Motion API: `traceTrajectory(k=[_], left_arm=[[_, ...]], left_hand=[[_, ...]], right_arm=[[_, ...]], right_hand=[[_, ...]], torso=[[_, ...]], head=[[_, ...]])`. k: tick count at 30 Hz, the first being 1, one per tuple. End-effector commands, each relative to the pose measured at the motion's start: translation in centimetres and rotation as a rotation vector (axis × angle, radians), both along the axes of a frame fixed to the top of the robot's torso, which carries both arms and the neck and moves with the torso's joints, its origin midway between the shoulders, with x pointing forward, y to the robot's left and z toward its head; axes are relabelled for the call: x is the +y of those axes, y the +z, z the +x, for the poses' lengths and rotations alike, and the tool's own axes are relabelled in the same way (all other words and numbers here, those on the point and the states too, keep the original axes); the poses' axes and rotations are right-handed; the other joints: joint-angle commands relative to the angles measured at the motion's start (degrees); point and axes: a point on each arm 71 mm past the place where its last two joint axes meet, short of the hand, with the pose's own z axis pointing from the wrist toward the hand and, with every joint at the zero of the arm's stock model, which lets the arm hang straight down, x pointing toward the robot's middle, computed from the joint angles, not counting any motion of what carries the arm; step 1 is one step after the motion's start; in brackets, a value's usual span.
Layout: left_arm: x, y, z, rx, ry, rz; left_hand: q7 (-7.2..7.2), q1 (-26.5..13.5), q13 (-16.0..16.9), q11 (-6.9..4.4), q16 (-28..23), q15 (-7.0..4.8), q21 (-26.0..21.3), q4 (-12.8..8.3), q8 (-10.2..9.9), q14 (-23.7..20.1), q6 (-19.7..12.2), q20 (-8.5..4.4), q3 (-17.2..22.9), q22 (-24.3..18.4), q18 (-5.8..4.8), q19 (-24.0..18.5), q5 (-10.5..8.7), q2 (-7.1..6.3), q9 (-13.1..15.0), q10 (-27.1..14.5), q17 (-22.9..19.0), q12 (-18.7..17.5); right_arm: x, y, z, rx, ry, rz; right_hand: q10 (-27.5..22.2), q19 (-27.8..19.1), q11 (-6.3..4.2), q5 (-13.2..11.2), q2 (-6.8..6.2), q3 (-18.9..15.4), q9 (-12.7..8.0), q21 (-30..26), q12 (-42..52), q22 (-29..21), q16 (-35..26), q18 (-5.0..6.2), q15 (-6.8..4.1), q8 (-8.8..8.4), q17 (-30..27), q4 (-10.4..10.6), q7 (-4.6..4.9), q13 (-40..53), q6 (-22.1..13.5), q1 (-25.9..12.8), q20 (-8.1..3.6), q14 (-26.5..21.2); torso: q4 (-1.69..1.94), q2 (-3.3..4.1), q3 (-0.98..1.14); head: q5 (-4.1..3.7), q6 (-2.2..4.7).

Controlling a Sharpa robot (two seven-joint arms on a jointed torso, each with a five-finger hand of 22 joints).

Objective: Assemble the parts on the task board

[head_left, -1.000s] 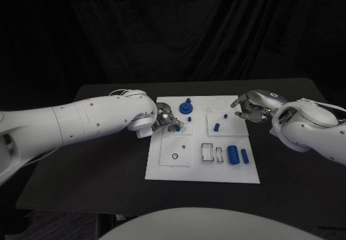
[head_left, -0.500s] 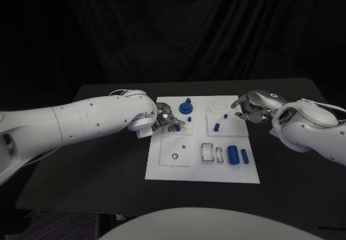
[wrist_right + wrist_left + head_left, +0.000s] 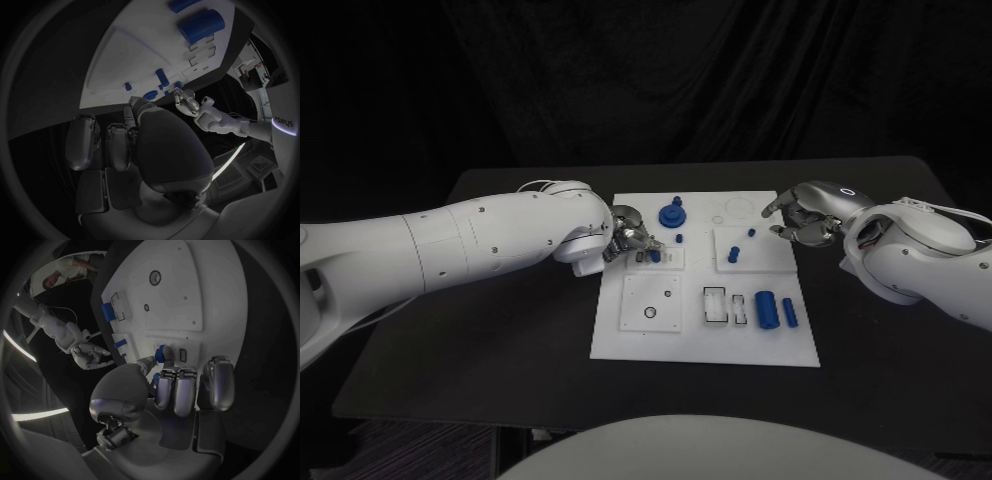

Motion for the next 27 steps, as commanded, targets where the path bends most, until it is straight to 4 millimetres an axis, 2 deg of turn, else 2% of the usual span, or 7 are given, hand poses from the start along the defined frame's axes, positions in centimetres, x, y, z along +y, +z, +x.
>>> traceTrajectory(k=[1,10,21,27], left_arm=[[0.2,-1.2,-0.5,0.038,-0.011,0.027],[0.2,-1.1,-0.5,0.022,-0.01,0.006],[0.7,-0.3,-0.7,-0.081,0.021,-0.089],[1.3,0.1,-0.8,-0.132,0.043,-0.127]], left_hand=[[-0.14,0.99,15.04,-0.49,0.37,-0.3,-0.22,-1.4,-1.23,6.05,-0.14,-0.44,1.05,1.98,-0.59,0.13,0.51,-0.26,1.3,5.98,15.09,0.2],[-0.26,1.65,15.04,-0.61,0.37,-0.41,-0.35,-3.75,-1.55,6.05,0.15,-0.56,3.81,2.09,-0.57,0.1,1.03,-0.74,1.15,5.98,15.09,0.2],[-0.42,1.64,15.04,-0.77,0.37,-0.56,-0.32,-5.54,-1.66,6.05,0.83,-0.68,6.31,2.38,-0.61,0.24,2.01,-1.31,1.19,5.98,15.09,0.2],[-0.45,1.6,15.04,-0.8,0.37,-0.58,-0.34,-5.76,-1.65,6.05,0.92,-0.71,6.7,2.4,-0.61,0.24,2.35,-1.42,1.21,5.98,15.09,0.2]], right_arm=[[-0.1,-0.2,0.0,0.012,-0.016,-0.01],[-0.1,-0.2,0.0,0.013,-0.018,-0.01],[-0.3,-0.2,-0.1,0.015,-0.022,-0.013],[-0.4,-0.2,-0.1,0.016,-0.024,-0.014]], right_hand=[[2.04,0.36,0.5,0.18,0.13,0.46,-0.08,-0.28,-0.18,10.6,-0.1,-0.62,0.48,-0.4,9.56,0.04,0.27,10.77,-0.11,-0.59,0.33,4.28],[1.95,0.34,0.5,0.21,0.13,0.52,-0.11,-0.33,-0.28,10.58,-0.19,-0.61,0.49,-0.41,9.48,0.03,0.26,10.67,-0.07,-0.71,0.34,4.27],[1.88,0.33,0.5,0.25,0.11,0.58,-0.12,-0.37,-0.35,10.57,-0.24,-0.6,0.48,-0.41,9.44,-0.04,0.26,10.59,0.01,-0.74,0.35,4.26],[1.88,0.33,0.5,0.25,0.11,0.58,-0.12,-0.37,-0.35,10.57,-0.24,-0.6,0.48,-0.41,9.44,-0.04,0.26,10.59,0.01,-0.74,0.35,4.26]], torso=[[0.0,0.01,0.04],[-0.05,-0.03,0.05],[-0.01,-0.03,0.05],[0.05,0.0,0.02]], head=[[-0.09,-0.01],[-0.08,-0.01],[-0.29,-0.01],[-0.38,-0.01]])
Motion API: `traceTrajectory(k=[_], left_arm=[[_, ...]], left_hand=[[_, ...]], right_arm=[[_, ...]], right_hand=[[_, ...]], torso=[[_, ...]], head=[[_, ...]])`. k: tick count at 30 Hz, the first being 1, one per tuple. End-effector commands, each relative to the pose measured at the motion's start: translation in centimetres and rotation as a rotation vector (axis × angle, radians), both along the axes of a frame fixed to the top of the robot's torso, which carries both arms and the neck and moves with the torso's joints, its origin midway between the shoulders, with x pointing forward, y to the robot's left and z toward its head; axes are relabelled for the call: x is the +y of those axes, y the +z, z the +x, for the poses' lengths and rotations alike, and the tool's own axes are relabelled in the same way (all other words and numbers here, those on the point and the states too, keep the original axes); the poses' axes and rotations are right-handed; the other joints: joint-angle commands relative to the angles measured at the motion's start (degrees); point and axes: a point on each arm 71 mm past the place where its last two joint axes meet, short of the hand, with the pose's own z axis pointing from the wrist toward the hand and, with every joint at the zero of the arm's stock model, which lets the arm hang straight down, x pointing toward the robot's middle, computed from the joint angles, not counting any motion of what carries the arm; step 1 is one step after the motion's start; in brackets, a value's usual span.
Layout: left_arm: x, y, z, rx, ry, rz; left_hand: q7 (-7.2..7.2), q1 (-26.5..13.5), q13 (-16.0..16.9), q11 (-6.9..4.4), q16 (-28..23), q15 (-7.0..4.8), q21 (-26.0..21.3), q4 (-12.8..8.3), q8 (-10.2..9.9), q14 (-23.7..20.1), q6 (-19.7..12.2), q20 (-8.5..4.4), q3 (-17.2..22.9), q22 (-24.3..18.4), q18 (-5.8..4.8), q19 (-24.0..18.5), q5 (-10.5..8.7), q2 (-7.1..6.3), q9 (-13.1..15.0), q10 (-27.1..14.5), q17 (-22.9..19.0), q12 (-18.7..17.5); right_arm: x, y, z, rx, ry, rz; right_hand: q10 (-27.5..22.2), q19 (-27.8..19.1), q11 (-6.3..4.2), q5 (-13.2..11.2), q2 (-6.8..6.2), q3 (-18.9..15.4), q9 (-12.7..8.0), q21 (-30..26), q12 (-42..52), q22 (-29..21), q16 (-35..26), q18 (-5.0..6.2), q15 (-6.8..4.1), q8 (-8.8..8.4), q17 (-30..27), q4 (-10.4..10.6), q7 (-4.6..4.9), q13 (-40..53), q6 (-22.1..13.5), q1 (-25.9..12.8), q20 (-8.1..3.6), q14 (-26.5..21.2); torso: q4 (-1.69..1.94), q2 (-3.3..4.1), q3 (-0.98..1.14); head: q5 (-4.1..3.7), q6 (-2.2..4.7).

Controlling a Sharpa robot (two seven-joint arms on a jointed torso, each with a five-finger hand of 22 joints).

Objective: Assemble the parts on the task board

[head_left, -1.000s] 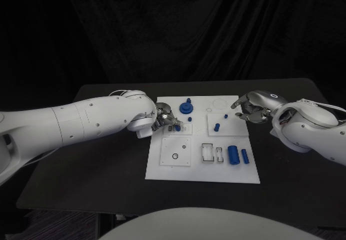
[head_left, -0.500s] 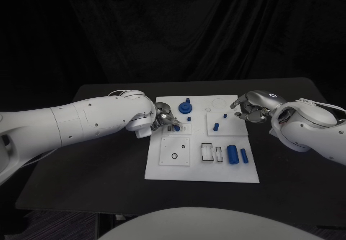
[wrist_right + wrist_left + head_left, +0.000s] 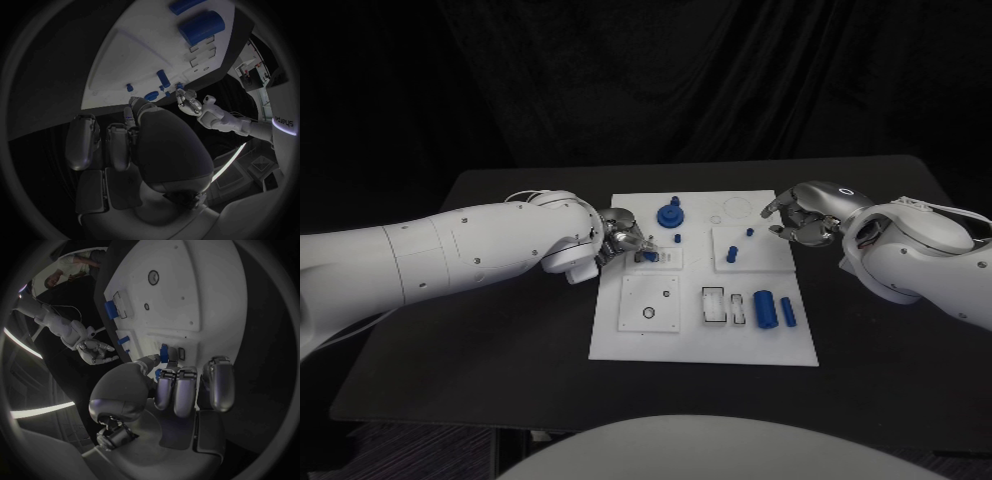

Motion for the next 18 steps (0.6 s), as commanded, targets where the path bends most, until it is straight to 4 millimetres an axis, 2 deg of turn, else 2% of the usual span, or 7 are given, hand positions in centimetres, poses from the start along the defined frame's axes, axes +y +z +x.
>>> traceTrajectory(k=[1,11,18], left_arm=[[-0.05,0.49,0.08,-0.074,0.021,-0.056],[0.54,0.68,-0.11,-0.095,0.047,-0.065],[0.39,0.44,-0.21,-0.074,0.045,-0.049]], left_hand=[[0.01,0.1,15.04,-0.4,0.37,-0.36,-0.33,-0.01,0.26,5.83,0.42,-0.49,0.28,2.43,-0.61,0.03,0.22,-0.3,1.37,5.96,15.1,0.2],[0.01,0.09,15.04,-0.4,0.37,-0.36,-0.33,-0.02,0.28,5.83,0.46,-0.49,0.38,2.43,-0.61,0.03,0.27,-0.29,1.38,5.96,15.1,0.2],[0.14,-0.75,15.04,-0.31,0.37,-0.32,-0.49,0.6,0.06,5.83,0.48,-0.49,0.81,2.39,-0.59,-0.03,-1.2,-0.39,1.31,5.96,15.1,0.2]], right_arm=[[-0.21,-0.19,-0.04,0.01,-0.017,-0.009],[-0.29,-0.22,-0.06,0.011,-0.019,-0.01],[-0.28,-0.24,-0.07,0.012,-0.019,-0.01]], right_hand=[[1.88,0.33,0.5,0.25,-0.12,0.18,-0.07,-0.37,-0.17,10.59,-0.24,-0.6,0.48,-0.18,9.44,0.04,0.26,10.68,0.01,-0.51,0.34,4.26],[1.88,0.33,0.5,0.25,-0.12,0.18,-0.07,-0.37,-0.17,10.59,-0.24,-0.6,0.48,-0.18,9.44,0.04,0.26,10.68,0.01,-0.51,0.34,4.26],[1.75,0.29,0.5,0.26,-0.15,0.23,-0.08,-0.48,-0.3,10.56,-0.35,-0.58,0.48,-0.19,9.35,-0.01,0.26,10.54,0.05,-0.55,0.35,4.23]], torso=[[0.09,0.02,-0.04],[0.03,-0.03,-0.05],[0.16,-0.03,-0.02]], head=[[-0.04,-0.01],[0.07,-0.01],[-0.04,-0.01]])
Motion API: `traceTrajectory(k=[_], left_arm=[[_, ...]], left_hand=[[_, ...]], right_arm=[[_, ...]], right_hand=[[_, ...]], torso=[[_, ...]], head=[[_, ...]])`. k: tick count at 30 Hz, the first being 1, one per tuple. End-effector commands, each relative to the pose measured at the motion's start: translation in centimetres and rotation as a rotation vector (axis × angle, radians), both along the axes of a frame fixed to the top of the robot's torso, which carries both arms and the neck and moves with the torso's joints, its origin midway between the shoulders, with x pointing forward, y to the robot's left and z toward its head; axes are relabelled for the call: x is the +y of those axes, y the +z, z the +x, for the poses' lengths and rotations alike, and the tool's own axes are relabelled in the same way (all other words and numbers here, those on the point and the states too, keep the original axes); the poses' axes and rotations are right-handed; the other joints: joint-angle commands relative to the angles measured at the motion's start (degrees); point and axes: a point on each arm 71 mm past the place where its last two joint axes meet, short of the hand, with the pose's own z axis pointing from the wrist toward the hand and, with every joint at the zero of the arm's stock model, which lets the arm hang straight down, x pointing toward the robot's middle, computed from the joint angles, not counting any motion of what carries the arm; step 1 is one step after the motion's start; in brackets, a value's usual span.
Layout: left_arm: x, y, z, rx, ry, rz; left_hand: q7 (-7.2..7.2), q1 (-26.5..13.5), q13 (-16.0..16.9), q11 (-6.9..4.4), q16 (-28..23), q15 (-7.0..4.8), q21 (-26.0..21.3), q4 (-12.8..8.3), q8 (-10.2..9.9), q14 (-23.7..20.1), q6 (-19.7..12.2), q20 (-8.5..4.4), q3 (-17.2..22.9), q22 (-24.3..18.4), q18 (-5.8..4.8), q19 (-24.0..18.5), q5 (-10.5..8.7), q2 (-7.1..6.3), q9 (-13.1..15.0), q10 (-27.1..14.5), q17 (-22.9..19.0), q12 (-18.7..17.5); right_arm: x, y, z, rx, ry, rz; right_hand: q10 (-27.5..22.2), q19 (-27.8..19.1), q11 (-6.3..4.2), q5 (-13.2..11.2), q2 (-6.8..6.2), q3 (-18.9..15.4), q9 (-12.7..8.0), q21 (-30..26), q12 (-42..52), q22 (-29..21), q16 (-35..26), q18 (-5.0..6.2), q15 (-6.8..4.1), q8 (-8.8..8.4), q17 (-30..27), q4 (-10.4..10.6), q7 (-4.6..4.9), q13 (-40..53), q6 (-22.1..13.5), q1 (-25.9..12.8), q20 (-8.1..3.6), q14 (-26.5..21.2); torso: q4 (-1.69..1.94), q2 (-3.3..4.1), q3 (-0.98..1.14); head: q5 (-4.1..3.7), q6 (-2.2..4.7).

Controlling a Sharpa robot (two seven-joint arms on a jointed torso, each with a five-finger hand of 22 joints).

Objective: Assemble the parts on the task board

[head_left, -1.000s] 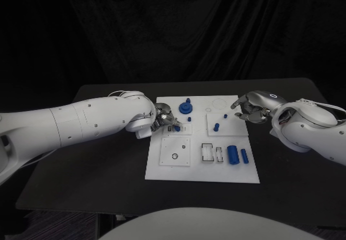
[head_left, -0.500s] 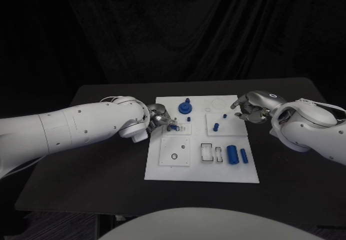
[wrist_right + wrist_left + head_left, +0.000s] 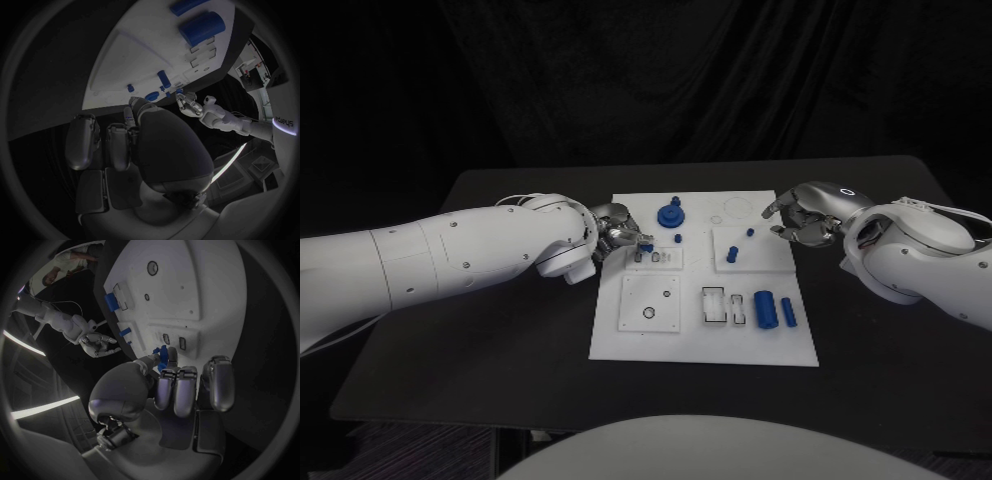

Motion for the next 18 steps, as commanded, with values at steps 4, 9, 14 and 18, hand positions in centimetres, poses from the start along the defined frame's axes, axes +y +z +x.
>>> traceTrajectory(k=[4,9,14,18], left_arm=[[-0.5,-0.3,-0.2,0.011,-0.004,0.003],[-0.5,-0.7,-0.4,0.034,-0.006,0.016],[-0.7,-1.0,-0.6,0.052,-0.01,0.025],[-0.8,-1.2,-0.7,0.059,-0.014,0.028]], left_hand=[[0.22,-0.6,15.04,-0.28,0.37,-0.31,-0.32,0.21,-0.02,5.84,0.21,-0.48,0.36,2.38,-0.58,-0.05,-0.78,-0.09,1.24,5.96,15.05,0.2],[0.29,-0.92,15.04,-0.23,0.37,-0.27,-0.38,0.48,-0.22,5.84,0.14,-0.45,0.47,2.4,-0.57,-0.06,-1.49,-0.16,1.18,5.96,15.05,0.2],[0.31,-1.04,15.04,-0.2,0.37,-0.25,-0.39,0.59,-0.29,5.84,0.15,-0.44,0.48,2.41,-0.58,-0.06,-1.78,-0.18,1.16,5.96,15.05,0.2],[0.33,-1.19,15.04,-0.18,0.37,-0.23,-0.39,0.73,-0.35,5.84,0.19,-0.43,0.49,2.44,-0.58,-0.05,-2.09,-0.18,1.14,5.96,15.05,0.2]], right_arm=[[-0.1,-0.2,0.0,0.012,-0.015,-0.003],[0.0,-0.2,0.0,0.019,-0.02,0.005],[0.0,-0.2,0.0,0.023,-0.022,0.007],[0.0,-0.2,0.0,0.024,-0.022,0.007]], right_hand=[[1.75,0.29,0.5,0.27,-0.14,0.23,-0.09,-0.19,-0.29,10.57,-0.35,-0.58,0.48,-0.19,9.35,-0.01,0.26,10.54,0.06,-0.56,0.35,4.23],[1.67,0.25,0.5,0.28,-0.15,0.26,-0.1,-0.29,-0.38,10.54,-0.38,-0.56,0.48,-0.19,9.32,-0.04,0.27,10.45,0.09,-0.59,0.35,4.23],[1.67,0.25,0.5,0.28,-0.15,0.26,-0.1,-0.29,-0.38,10.54,-0.38,-0.56,0.48,-0.19,9.32,-0.04,0.27,10.45,0.09,-0.59,0.35,4.23],[1.52,0.24,0.51,0.29,-0.16,0.29,-0.1,-0.31,-0.52,10.53,-0.41,-0.55,0.48,-0.19,9.29,-0.06,0.28,10.3,0.11,-0.61,0.35,4.22]], torso=[[-0.04,0.01,0.03],[-0.1,0.01,0.09],[-0.13,0.01,0.11],[-0.12,0.02,0.11]], head=[[0.08,-0.01],[0.2,-0.01],[0.31,-0.01],[0.27,-0.01]])
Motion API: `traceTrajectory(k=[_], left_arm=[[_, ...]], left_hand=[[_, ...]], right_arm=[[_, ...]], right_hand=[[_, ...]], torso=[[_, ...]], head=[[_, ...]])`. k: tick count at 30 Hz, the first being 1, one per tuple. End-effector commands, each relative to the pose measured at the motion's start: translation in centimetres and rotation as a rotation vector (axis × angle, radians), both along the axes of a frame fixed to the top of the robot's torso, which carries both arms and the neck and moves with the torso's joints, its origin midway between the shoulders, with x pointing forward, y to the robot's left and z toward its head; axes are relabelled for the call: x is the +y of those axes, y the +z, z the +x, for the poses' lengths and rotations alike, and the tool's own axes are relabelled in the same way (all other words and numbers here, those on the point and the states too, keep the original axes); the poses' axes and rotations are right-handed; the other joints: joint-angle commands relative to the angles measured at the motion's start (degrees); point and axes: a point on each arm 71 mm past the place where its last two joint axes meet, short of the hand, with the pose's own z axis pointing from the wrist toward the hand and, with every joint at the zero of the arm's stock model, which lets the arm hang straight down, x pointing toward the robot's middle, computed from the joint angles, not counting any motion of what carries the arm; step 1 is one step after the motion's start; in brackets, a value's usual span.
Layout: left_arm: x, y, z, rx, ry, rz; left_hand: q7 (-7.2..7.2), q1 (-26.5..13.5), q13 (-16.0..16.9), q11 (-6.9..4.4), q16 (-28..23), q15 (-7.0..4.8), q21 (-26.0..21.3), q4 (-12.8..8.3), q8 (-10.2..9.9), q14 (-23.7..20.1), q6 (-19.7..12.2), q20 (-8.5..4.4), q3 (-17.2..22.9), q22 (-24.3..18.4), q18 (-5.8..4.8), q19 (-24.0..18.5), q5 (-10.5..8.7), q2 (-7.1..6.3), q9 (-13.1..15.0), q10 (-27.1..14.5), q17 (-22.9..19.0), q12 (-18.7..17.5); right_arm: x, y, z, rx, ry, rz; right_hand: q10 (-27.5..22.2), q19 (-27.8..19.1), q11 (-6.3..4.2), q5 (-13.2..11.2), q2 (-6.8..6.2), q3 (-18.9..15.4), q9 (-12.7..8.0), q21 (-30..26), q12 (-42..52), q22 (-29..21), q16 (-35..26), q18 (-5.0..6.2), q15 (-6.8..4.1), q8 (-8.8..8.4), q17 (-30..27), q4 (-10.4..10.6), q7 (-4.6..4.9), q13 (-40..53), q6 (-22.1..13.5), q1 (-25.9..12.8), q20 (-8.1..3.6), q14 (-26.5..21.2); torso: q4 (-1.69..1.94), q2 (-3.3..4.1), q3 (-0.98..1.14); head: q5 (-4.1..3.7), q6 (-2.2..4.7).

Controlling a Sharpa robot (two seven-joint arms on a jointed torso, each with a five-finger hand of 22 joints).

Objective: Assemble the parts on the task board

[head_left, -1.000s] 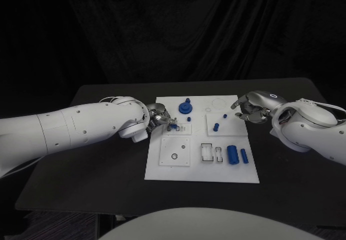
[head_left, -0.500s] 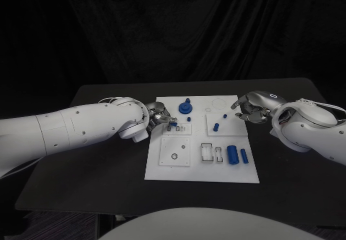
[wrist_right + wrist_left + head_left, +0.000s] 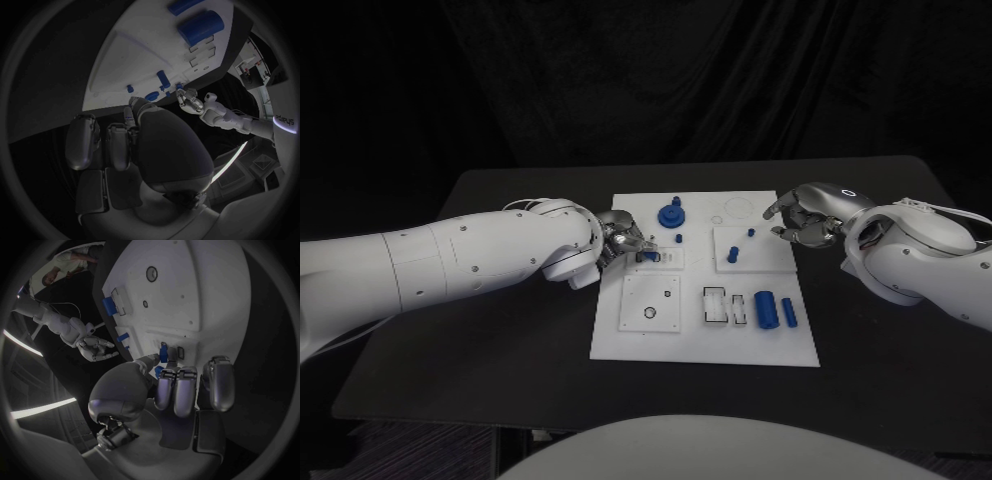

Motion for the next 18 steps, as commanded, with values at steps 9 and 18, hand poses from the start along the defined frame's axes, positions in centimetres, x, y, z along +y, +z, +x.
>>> traceTrajectory(k=[9,18], left_arm=[[-0.58,-0.43,-0.21,0.02,-0.021,0.0],[-0.74,-0.51,-0.18,0.01,-0.026,-0.013]], left_hand=[[0.38,-1.07,15.04,-0.14,0.37,-0.19,-0.47,0.96,-0.49,5.84,0.35,-0.38,0.13,2.45,-0.57,-0.07,-1.27,-0.02,1.12,5.96,15.06,0.2],[0.47,-1.65,15.04,-0.06,0.37,-0.12,-0.6,1.92,-0.75,5.84,0.44,-0.32,-0.16,2.46,-0.55,-0.1,-3.0,-0.01,1.13,5.96,15.06,0.2]], right_arm=[[-0.13,-0.18,-0.05,0.015,-0.017,-0.002],[-0.13,-0.19,-0.03,0.015,-0.017,-0.003]], right_hand=[[1.37,0.24,0.51,0.31,-0.15,0.31,-0.06,-0.33,-0.48,10.49,-0.17,-0.55,0.49,-0.19,9.31,-0.08,0.29,10.14,0.12,-0.62,0.36,4.22],[1.22,0.24,0.51,0.32,-0.16,0.33,-0.07,-0.33,-0.63,10.49,-0.17,-0.55,0.49,-0.2,9.3,-0.09,0.29,9.98,0.13,-0.64,0.36,4.22]], torso=[[0.06,0.01,0.0],[-0.02,0.13,-0.07]], head=[[-0.22,-0.01],[-0.04,-0.01]])
